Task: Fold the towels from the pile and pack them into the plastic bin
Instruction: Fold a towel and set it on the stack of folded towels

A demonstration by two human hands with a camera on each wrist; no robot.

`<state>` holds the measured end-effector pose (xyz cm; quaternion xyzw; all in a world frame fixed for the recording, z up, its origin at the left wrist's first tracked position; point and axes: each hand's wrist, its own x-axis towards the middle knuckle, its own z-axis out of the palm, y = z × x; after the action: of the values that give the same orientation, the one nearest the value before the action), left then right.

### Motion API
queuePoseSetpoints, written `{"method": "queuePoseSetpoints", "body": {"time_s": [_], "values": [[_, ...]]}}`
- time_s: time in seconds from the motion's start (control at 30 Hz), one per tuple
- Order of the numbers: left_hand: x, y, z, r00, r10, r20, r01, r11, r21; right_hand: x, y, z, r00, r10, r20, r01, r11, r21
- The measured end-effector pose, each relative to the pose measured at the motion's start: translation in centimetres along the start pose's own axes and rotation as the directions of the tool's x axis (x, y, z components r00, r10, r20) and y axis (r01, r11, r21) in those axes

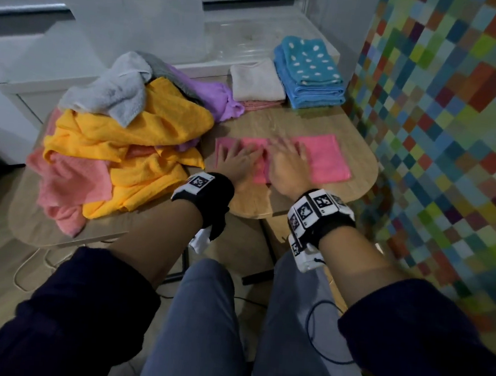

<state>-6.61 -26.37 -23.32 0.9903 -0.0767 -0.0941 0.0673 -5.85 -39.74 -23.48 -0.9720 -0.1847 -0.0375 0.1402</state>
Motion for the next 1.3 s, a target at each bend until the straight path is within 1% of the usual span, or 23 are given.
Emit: {"method": "queuePoseSetpoints", "body": {"time_s": [0.03,0.1,0.23,0.4,0.47,0.53,0.6,0.63,0.67,0.7,0.73,0.77,0.8,0.87,0.9,0.97,1.0,1.1,1.17,1.2,1.23,1.27,1.3], "values": [[0.0,0.0,0.3,0.999,0.016,0.042,-0.015,1.0,-0.011,-0.1,0.0,0.8,0.997,0.008,0.071,-0.008,1.0,0.007],[-0.3,-0.3,0.8,0.998,0.037,0.052,-0.037,0.999,-0.003,-0.3,0.9,1.8,0.991,0.05,0.123,-0.047,0.998,-0.031],[-0.5,-1.5,1.5,0.998,0.056,0.016,-0.057,0.998,0.031,-1.4,3.6,1.5,0.979,0.18,0.092,-0.175,0.982,-0.069],[-1.2,-2.0,2.0,0.992,0.122,-0.032,-0.12,0.992,0.033,-3.0,6.3,1.1,0.929,0.37,0.012,-0.367,0.925,-0.092],[-1.5,-3.1,2.2,0.984,0.169,-0.047,-0.168,0.985,0.035,-3.1,6.5,0.9,0.911,0.412,0.026,-0.408,0.908,-0.094],[-1.9,-4.2,2.2,0.977,0.195,-0.088,-0.198,0.98,-0.028,-3.1,6.2,0.4,0.899,0.434,0.06,-0.428,0.899,-0.093],[-2.2,-4.8,2.1,0.962,0.207,-0.178,-0.229,0.966,-0.12,-3.3,5.5,-0.2,0.899,0.438,0.032,-0.434,0.897,-0.08],[-2.4,-5.0,2.2,0.95,0.224,-0.218,-0.255,0.959,-0.127,-3.6,5.2,-0.3,0.913,0.408,-0.029,-0.409,0.91,-0.072],[-2.5,-5.0,2.3,0.939,0.244,-0.243,-0.273,0.957,-0.095,-3.8,4.8,-0.5,0.933,0.344,-0.1,-0.351,0.934,-0.061],[-2.5,-4.6,2.1,0.936,0.248,-0.25,-0.268,0.962,-0.047,-4.0,4.4,-0.4,0.957,0.25,-0.147,-0.259,0.965,-0.04],[-2.5,-4.2,2.0,0.933,0.246,-0.262,-0.251,0.968,0.014,-4.1,3.9,-0.5,0.979,0.138,-0.148,-0.141,0.99,-0.01],[-2.6,-3.6,1.6,0.934,0.23,-0.272,-0.22,0.973,0.066,-4.1,3.4,-0.4,0.994,0.035,-0.108,-0.032,0.999,0.032],[-2.6,-3.1,1.2,0.938,0.202,-0.28,-0.183,0.979,0.092,-3.9,3.0,-0.2,0.998,-0.038,-0.05,0.042,0.996,0.075],[-2.4,-2.6,0.8,0.948,0.146,-0.284,-0.121,0.987,0.104,-3.7,2.6,0.1,0.994,-0.099,0.039,0.094,0.989,0.116],[-2.2,-2.7,0.7,0.947,0.154,-0.283,-0.132,0.987,0.096,-3.6,2.6,0.1,0.992,-0.116,0.041,0.11,0.987,0.114],[-2.1,-3.5,0.5,0.945,0.199,-0.259,-0.175,0.978,0.112,-3.6,3.1,0.1,0.99,-0.142,-0.015,0.143,0.985,0.091],[-2.0,-4.0,0.6,0.944,0.208,-0.257,-0.182,0.976,0.119,-3.7,3.5,-0.1,0.991,-0.129,-0.035,0.131,0.989,0.069],[-2.5,-5.0,0.3,0.937,0.13,-0.324,-0.121,0.991,0.048,-4.3,5.4,-0.9,0.996,0.01,-0.094,-0.011,1.0,-0.017],[-3.0,-5.5,0.3,0.91,0.057,-0.411,-0.105,0.99,-0.093,-4.7,6.4,-1.1,0.985,0.086,-0.149,-0.09,0.996,-0.02],[-3.3,-5.8,0.4,0.896,0.01,-0.444,-0.103,0.977,-0.186,-5.0,6.8,-1.1,0.976,0.108,-0.19,-0.107,0.994,0.013],[-3.5,-6.0,0.4,0.881,-0.054,-0.471,-0.093,0.955,-0.282,-5.3,7.0,-1.2,0.962,0.131,-0.238,-0.11,0.989,0.1],[-3.5,-6.2,0.2,0.854,-0.126,-0.504,-0.083,0.925,-0.372,-5.5,7.0,-1.5,0.943,0.173,-0.283,-0.105,0.965,0.24],[-3.6,-6.4,0.0,0.823,-0.215,-0.525,-0.066,0.883,-0.464,-5.6,6.9,-1.9,0.919,0.251,-0.305,-0.11,0.903,0.414]]}}
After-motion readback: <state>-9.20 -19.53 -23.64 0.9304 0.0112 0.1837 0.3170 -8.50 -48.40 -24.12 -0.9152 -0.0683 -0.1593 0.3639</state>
